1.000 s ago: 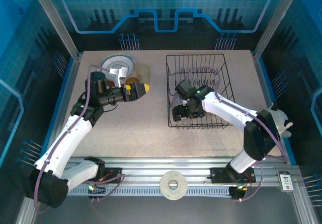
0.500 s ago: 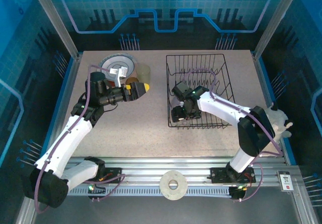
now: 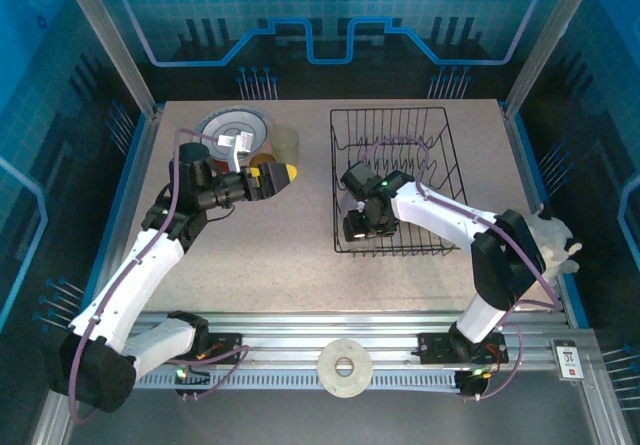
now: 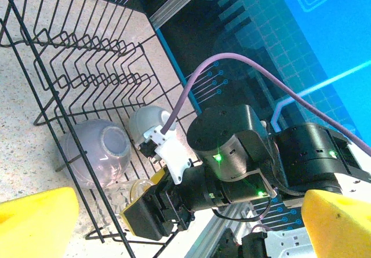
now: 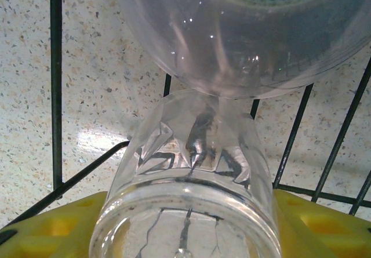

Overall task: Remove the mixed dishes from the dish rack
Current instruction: Pick up the plate from the dish rack, then place the cup at the middle-left of the table.

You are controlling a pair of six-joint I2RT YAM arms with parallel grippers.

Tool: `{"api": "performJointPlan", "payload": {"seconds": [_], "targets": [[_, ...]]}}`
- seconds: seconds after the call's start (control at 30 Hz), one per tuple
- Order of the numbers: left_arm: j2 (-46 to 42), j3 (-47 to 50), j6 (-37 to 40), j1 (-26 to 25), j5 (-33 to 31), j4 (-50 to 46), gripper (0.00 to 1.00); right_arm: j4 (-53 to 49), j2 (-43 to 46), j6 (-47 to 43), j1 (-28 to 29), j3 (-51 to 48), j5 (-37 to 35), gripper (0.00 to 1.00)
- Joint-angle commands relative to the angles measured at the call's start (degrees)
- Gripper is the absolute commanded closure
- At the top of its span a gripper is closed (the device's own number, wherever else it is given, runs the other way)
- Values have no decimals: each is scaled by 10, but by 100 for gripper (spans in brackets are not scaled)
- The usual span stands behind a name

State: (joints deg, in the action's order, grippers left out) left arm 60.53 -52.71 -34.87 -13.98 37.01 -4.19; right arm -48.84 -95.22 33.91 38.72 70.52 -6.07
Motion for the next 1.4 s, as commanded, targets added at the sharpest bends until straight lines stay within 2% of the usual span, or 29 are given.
{"api": "performJointPlan", "payload": {"seconds": [0.0, 0.1, 0.2, 0.47, 0.7, 1.0, 1.37], "targets": [[10, -7, -17, 3, 19, -3, 1, -7, 38, 3, 2, 7, -18, 54], [14, -10, -26, 2, 33, 4, 1, -7, 77, -1, -12, 18, -18, 55], [17, -9, -32, 2, 40, 13, 1, 1, 118, -3, -45, 21, 14, 57], [45, 7, -80, -15, 72, 77, 1, 50, 206, 18, -171, 11, 214, 57], [105, -1, -117, -72, 95, 139, 1, 154, 250, 105, -276, -30, 431, 57], [186, -11, -201, -128, 98, 268, 1, 318, 262, 220, -288, -103, 559, 56], [214, -16, -262, -145, 112, 355, 1, 396, 260, 273, -272, -144, 591, 55]]}}
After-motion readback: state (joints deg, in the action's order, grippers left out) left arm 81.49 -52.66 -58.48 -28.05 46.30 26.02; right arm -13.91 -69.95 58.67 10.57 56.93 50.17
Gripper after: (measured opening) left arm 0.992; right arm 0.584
